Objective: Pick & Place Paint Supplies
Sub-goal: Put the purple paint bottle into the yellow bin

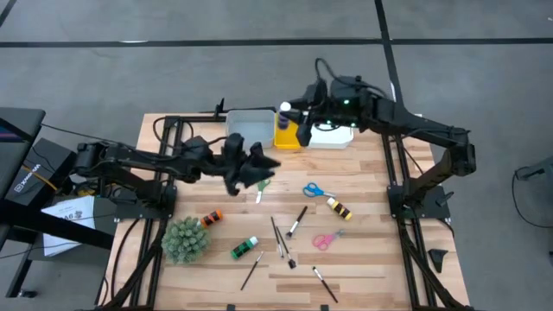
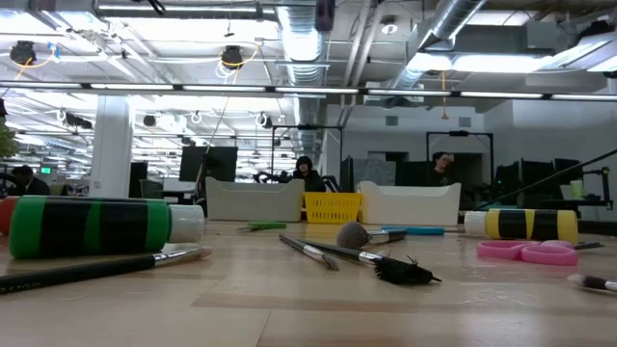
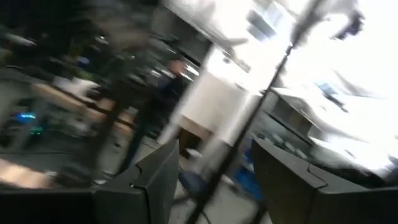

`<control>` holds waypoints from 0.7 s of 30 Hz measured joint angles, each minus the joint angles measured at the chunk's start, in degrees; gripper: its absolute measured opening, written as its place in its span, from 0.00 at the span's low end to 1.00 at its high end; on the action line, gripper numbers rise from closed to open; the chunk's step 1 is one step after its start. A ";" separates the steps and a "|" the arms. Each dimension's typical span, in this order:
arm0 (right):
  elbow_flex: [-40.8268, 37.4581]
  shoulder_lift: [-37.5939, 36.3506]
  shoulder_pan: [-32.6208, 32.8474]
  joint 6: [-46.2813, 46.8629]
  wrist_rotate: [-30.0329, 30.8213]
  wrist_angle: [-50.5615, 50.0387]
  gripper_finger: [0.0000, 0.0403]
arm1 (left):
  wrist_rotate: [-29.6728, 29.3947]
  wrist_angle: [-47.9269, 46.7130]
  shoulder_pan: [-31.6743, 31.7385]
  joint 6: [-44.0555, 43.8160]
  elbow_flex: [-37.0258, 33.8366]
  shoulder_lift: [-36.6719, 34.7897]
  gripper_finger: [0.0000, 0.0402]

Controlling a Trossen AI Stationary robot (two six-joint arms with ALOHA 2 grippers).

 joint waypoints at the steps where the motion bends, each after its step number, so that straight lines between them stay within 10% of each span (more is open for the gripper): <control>1: -1.59 -0.41 -0.48 0.02 -0.09 0.54 0.27 | 1.59 -1.05 -0.03 0.11 0.01 -0.79 0.48; 11: -22.99 -5.54 -5.94 8.01 0.31 23.09 0.27 | 3.89 -24.79 -0.01 9.27 0.03 -16.83 0.48; 21: -24.36 1.81 -9.18 10.31 6.24 27.41 0.27 | -16.51 -42.30 0.39 22.50 0.01 -29.78 0.48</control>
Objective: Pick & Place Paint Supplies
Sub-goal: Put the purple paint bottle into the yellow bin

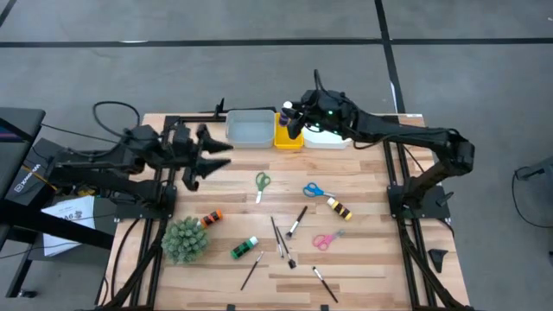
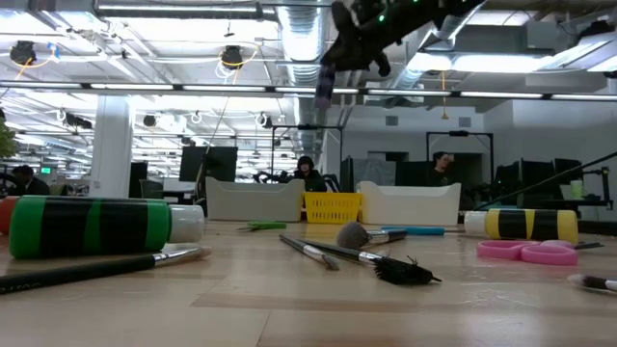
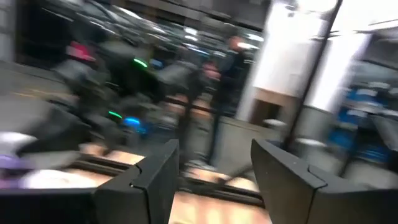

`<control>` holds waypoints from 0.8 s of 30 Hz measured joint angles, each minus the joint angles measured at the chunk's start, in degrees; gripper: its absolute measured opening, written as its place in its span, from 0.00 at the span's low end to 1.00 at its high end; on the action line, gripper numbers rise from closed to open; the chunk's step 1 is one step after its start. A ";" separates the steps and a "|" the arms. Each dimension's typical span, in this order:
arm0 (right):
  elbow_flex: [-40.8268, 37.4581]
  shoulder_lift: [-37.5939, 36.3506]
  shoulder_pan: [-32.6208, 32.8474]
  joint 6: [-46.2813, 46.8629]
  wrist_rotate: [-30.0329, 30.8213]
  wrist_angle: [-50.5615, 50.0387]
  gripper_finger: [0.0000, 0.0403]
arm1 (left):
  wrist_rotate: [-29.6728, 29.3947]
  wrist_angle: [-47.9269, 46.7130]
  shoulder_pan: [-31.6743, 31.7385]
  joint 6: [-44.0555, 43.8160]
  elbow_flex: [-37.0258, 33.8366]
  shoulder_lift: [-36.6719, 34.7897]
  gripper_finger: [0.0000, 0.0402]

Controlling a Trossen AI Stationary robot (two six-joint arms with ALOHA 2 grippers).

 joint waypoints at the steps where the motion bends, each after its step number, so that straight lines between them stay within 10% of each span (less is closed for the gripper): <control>1: 0.18 1.12 -0.75 -0.08 -0.54 0.79 0.27 | -2.51 0.46 0.25 0.97 0.02 -0.43 0.48; 17: 1.87 13.13 -17.34 -10.80 -31.89 6.75 0.26 | -16.05 3.66 7.58 6.24 0.02 5.78 0.48; 24: 1.84 16.48 -19.66 -12.92 -34.69 8.87 0.26 | -19.91 6.57 9.70 6.23 0.02 10.08 0.48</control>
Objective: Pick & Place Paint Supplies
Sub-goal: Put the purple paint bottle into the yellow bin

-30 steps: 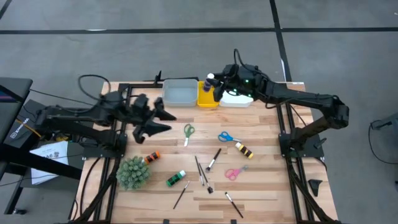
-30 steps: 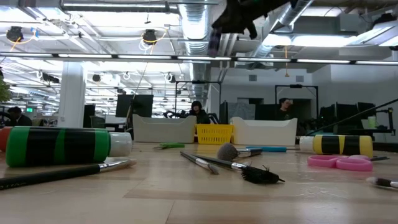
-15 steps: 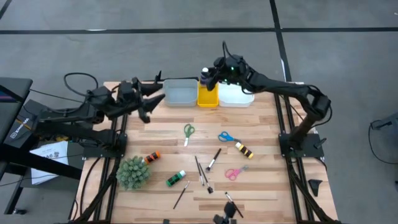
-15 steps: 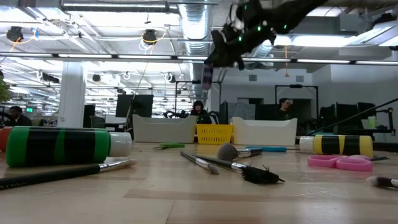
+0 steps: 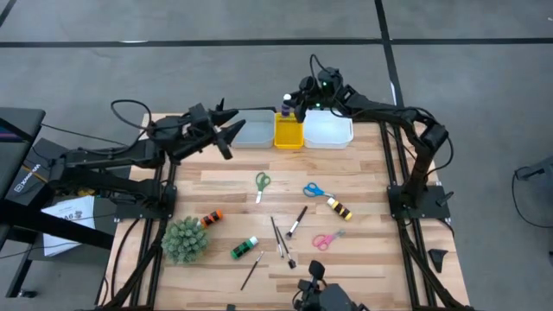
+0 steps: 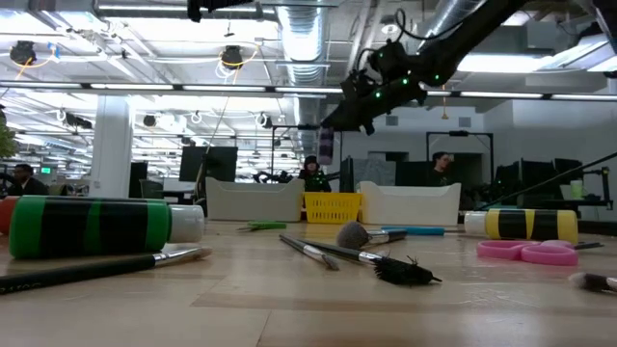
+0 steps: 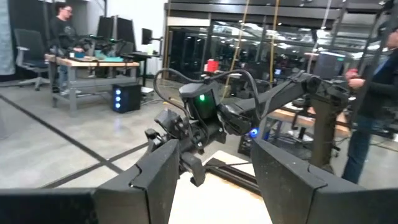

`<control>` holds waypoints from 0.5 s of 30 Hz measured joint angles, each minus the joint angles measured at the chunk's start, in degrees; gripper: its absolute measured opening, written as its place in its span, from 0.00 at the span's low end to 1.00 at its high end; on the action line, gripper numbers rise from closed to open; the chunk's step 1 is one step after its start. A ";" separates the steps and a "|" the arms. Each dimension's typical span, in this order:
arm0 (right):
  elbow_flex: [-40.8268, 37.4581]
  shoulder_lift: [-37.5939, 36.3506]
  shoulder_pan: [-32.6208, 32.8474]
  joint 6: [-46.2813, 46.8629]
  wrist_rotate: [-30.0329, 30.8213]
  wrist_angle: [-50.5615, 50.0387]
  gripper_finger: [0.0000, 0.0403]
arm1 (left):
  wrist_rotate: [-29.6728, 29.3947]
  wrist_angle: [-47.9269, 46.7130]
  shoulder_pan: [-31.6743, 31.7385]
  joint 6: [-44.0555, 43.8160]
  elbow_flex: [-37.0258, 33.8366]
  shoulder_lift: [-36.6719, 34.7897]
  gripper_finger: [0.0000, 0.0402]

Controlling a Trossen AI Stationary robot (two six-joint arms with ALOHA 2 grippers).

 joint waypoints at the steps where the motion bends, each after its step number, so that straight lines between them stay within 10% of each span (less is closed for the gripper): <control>1: -0.12 0.45 0.06 0.01 0.22 0.19 0.26 | -0.40 0.40 0.26 -0.01 0.00 0.43 0.48; 15: -0.09 1.74 2.53 5.04 14.33 2.69 0.26 | -1.93 0.61 1.35 0.23 0.00 1.57 0.48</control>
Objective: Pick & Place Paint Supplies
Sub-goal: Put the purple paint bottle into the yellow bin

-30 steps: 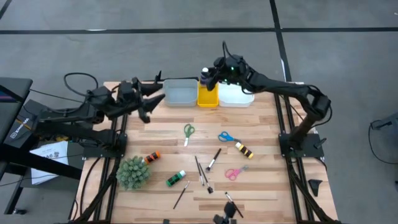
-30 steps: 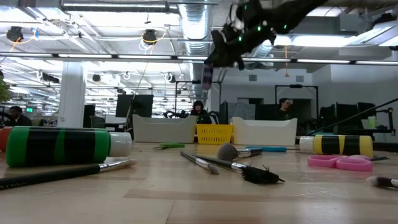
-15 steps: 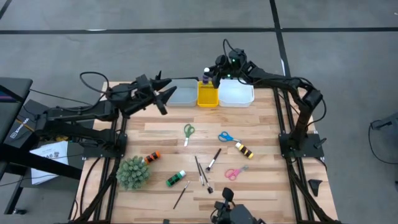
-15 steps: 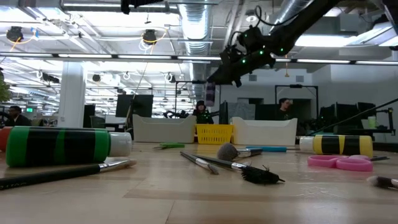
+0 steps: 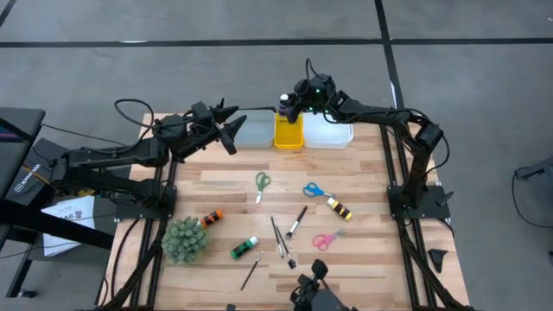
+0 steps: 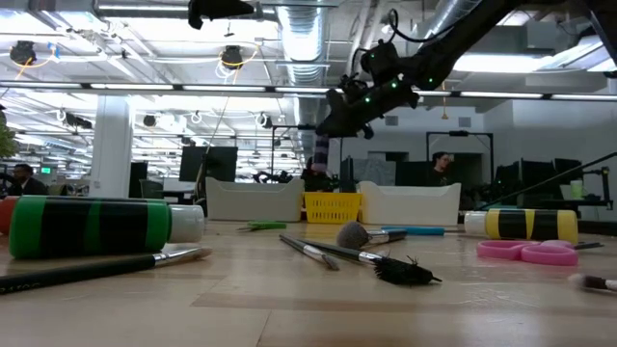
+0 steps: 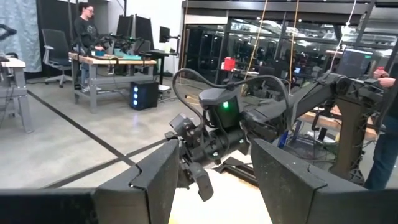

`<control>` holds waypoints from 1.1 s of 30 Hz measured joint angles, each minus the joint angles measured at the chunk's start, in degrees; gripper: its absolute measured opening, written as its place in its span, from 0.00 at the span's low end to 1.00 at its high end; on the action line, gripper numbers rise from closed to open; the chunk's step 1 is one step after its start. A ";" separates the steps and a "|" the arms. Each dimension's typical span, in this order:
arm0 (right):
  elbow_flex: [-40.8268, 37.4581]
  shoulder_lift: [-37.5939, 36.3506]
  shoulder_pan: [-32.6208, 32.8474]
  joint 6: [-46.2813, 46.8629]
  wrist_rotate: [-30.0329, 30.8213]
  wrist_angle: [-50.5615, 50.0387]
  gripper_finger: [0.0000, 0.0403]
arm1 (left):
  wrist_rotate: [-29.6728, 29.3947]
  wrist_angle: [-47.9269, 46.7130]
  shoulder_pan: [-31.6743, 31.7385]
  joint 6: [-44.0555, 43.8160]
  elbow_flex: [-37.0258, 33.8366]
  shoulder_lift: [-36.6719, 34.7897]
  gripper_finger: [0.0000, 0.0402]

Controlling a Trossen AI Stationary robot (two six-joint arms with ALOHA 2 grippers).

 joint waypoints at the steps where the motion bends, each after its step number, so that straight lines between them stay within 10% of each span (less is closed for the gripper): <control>1: 0.00 0.01 0.18 0.41 1.39 -0.07 0.26 | -0.01 -0.01 0.00 0.39 0.00 0.00 0.48; 21: -0.45 0.87 4.55 9.09 19.82 -4.55 0.26 | 0.01 0.25 0.00 2.37 0.00 -0.02 0.48; 33: -12.04 0.75 6.66 8.15 23.35 11.67 0.26 | 0.03 0.00 0.00 2.36 0.00 -0.02 0.48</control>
